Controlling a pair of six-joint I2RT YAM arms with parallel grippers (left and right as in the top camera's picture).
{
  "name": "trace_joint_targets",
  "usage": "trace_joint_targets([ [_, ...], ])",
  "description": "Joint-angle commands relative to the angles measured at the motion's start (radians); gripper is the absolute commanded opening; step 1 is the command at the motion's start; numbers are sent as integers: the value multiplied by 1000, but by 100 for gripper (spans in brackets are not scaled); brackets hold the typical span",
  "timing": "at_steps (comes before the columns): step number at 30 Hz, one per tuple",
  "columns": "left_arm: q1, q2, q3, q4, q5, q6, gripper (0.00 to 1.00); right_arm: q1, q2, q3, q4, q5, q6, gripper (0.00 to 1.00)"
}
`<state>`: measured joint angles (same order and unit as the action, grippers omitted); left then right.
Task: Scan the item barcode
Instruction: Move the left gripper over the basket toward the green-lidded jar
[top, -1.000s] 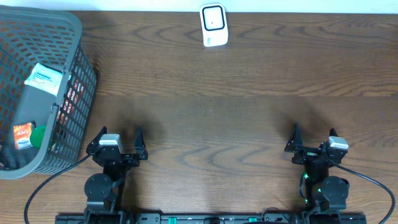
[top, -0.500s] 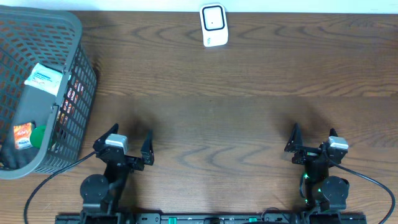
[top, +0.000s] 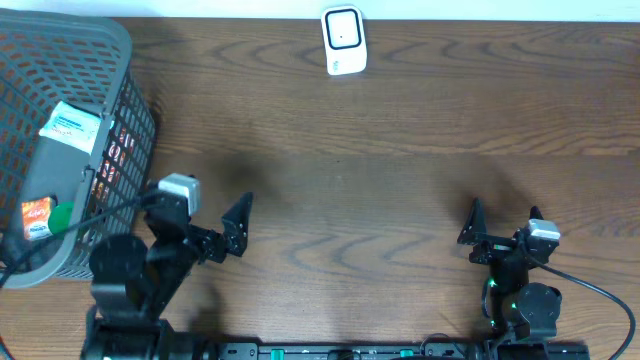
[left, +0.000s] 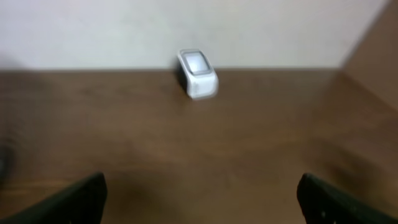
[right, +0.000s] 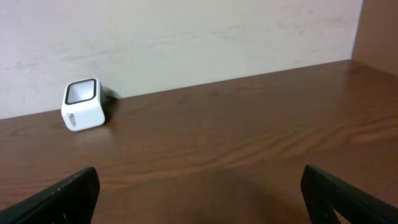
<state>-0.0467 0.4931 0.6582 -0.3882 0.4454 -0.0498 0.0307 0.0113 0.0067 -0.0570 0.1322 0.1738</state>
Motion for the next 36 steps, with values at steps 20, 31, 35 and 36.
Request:
trace_joint_targets([
  [20, 3, 438, 660, -388, -51, 14, 98, -6, -5, -1, -3, 16, -11, 99],
  [31, 210, 769, 1271, -752, -431, -101, 98, -6, -5, -1, -3, 17, -11, 99],
  [35, 384, 846, 1329, -782, -431, -149, 98, -6, -5, -1, -3, 16, -11, 99],
  [36, 430, 863, 1329, -792, -431, -164, 98, -6, -5, -1, -3, 16, -11, 99],
])
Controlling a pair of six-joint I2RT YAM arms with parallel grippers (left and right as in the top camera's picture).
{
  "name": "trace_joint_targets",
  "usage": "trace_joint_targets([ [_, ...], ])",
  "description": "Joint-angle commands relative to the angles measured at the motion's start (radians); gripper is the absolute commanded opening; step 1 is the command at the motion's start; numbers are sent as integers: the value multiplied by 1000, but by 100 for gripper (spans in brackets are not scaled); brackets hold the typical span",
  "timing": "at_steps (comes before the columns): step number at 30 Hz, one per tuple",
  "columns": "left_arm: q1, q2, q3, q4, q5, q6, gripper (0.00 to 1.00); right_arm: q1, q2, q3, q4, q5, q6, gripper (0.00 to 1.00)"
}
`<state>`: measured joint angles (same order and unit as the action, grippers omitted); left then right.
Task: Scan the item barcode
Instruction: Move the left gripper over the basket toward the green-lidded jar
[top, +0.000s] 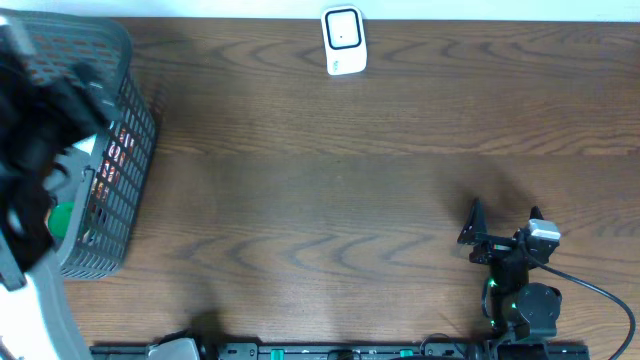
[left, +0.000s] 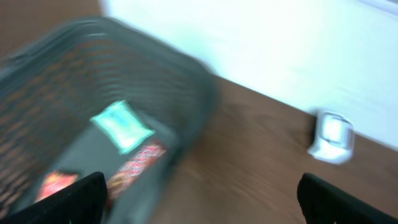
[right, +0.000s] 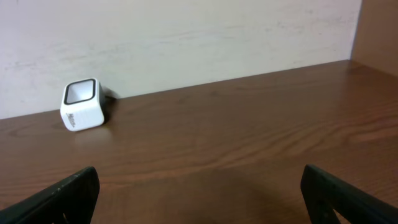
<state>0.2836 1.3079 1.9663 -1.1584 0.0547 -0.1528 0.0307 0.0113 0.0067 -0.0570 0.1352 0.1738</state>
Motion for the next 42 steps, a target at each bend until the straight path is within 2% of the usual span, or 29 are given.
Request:
trace_joint_targets([
  [1, 134, 63, 21, -35, -40, -74, 98, -6, -5, -1, -3, 13, -11, 99],
  [2, 197, 93, 21, -66, -40, -86, 98, -6, -5, -1, -3, 13, -11, 99],
  [7, 307, 169, 20, -150, -40, -91, 98, -6, -5, -1, -3, 13, -11, 99],
  [15, 361, 269, -57, -225, -41, -107, 98, -6, -5, -1, -3, 13, -11, 99],
  [27, 401, 306, -419, -27, -46, -64, 98, -6, -5, -1, -3, 13, -11, 99],
  [36, 452, 317, -492, 54, -44, -42, 98, -6, -5, -1, -3, 13, -11, 99],
  [42, 452, 404, -495, 47, -45, -39, 98, -6, -5, -1, -3, 13, -11, 99],
])
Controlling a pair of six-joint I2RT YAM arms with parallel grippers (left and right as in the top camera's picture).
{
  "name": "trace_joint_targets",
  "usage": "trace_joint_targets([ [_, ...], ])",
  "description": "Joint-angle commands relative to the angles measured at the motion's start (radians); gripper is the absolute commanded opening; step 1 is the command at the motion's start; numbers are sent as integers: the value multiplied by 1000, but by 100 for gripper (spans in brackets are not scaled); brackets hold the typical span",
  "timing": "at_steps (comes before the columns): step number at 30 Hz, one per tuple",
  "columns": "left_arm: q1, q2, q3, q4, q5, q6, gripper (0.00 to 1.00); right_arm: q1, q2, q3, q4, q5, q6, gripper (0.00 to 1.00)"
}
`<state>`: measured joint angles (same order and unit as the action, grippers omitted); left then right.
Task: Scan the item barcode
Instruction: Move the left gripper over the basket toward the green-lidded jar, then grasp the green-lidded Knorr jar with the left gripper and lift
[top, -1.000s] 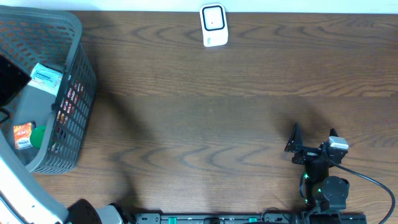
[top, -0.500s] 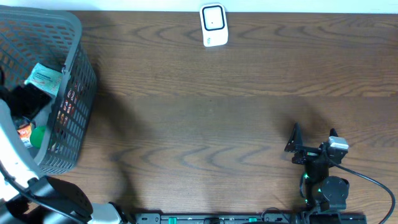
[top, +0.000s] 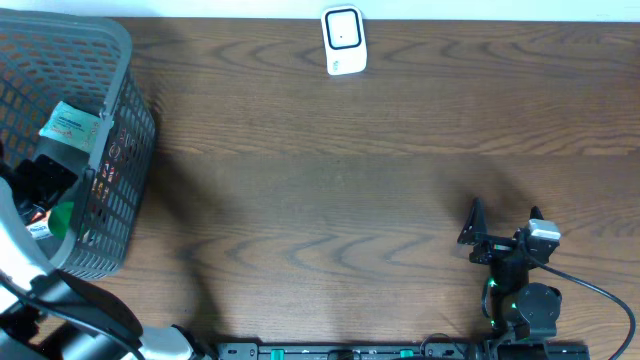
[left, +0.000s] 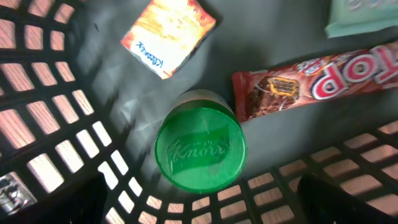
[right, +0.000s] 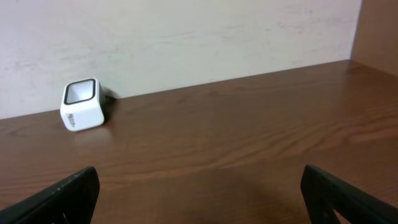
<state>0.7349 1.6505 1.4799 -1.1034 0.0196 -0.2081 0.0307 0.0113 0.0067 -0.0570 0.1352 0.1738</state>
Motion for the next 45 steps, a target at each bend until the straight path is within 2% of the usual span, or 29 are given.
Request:
trace_joint_targets([
  [1, 1, 77, -8, -10, -10, 17, 98, -6, -5, -1, -3, 14, -11, 99],
  [12, 2, 215, -30, -20, -9, 40, 98, -6, -5, -1, -3, 14, -11, 99],
  [26, 2, 224, -175, 71, -10, 43, 100, -6, -5, -1, -3, 13, -11, 99],
  [29, 2, 224, -175, 73, -20, 43, 92, -6, -5, -1, -3, 13, -11, 99],
  [31, 2, 224, -173, 77, -40, 42, 92, -6, -5, -1, -3, 13, -11, 99],
  [39, 3, 224, -171, 104, -43, 43, 99, -6, -5, -1, -3, 13, -11, 99],
  [45, 3, 224, -171, 156, -43, 43, 98, -6, -5, -1, -3, 13, -11, 99],
])
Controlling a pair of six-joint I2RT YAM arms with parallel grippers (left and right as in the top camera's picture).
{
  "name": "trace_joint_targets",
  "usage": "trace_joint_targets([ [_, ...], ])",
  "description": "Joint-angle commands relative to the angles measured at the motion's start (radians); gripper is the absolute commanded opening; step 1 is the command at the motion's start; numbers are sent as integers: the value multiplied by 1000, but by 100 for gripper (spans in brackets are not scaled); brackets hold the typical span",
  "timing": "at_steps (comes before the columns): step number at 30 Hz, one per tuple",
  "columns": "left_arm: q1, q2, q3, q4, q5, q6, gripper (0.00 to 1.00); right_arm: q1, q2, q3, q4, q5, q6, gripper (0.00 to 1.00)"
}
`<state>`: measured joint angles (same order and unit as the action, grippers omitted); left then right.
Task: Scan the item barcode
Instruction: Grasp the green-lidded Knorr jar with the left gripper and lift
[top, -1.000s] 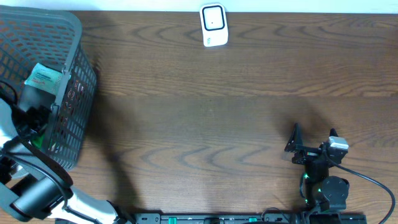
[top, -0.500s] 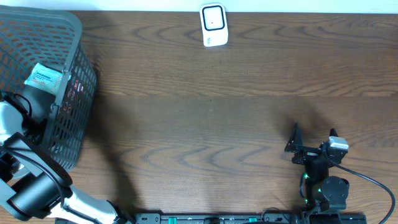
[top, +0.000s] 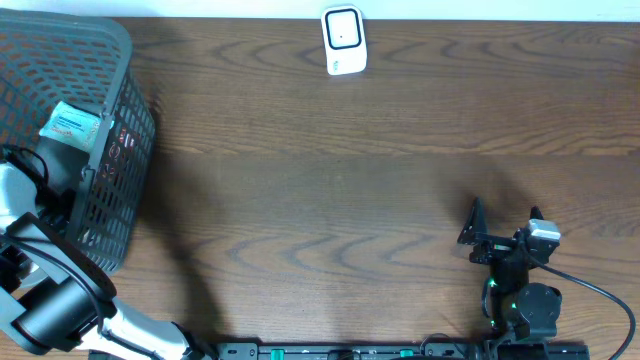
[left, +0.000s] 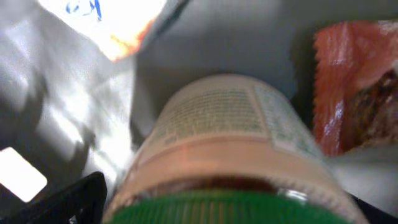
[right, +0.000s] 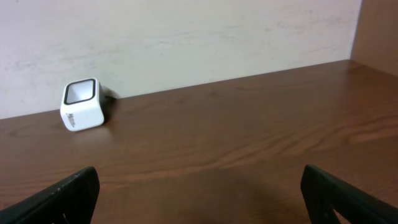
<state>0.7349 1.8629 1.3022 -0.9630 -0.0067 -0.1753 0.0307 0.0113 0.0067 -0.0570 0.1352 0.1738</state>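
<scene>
A jar with a green lid (left: 224, 143) and a pale printed label fills the left wrist view, lying in the grey basket (top: 122, 60). My left gripper (left: 224, 208) is open, down inside the basket, with the jar's lid between its fingers (left: 78, 199). In the overhead view the jar itself is hidden by my left arm. The white scanner (top: 343, 40) stands at the table's far edge, also seen as the scanner (right: 81, 104) by the wall. My right gripper (top: 475, 232) rests open and empty over the table at the near right.
The basket also holds a teal packet (top: 72, 122), a red snack bar wrapper (left: 360, 87) right of the jar, and an orange-and-white sachet (left: 118, 18) beyond it. The basket's mesh walls surround the left gripper.
My left gripper has dropped from above the green-lidded jar to right around it, so the jar now fills its view. The right arm has not moved.
My left gripper first hung open over the table near the basket, facing the scanner. Then it was raised over the basket. Then it looked down at the jar, snack bar and sachet inside. Now it is open around the jar. The right arm stayed still throughout.
</scene>
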Motion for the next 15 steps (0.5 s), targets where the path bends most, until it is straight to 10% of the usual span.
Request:
trace_joint_targets([
  [1, 3, 12, 7, 25, -16, 10, 98, -6, -5, -1, -3, 13, -11, 99],
  [15, 3, 11, 21, 30, -16, 10, 68, -6, -5, -1, -3, 13, -11, 99],
])
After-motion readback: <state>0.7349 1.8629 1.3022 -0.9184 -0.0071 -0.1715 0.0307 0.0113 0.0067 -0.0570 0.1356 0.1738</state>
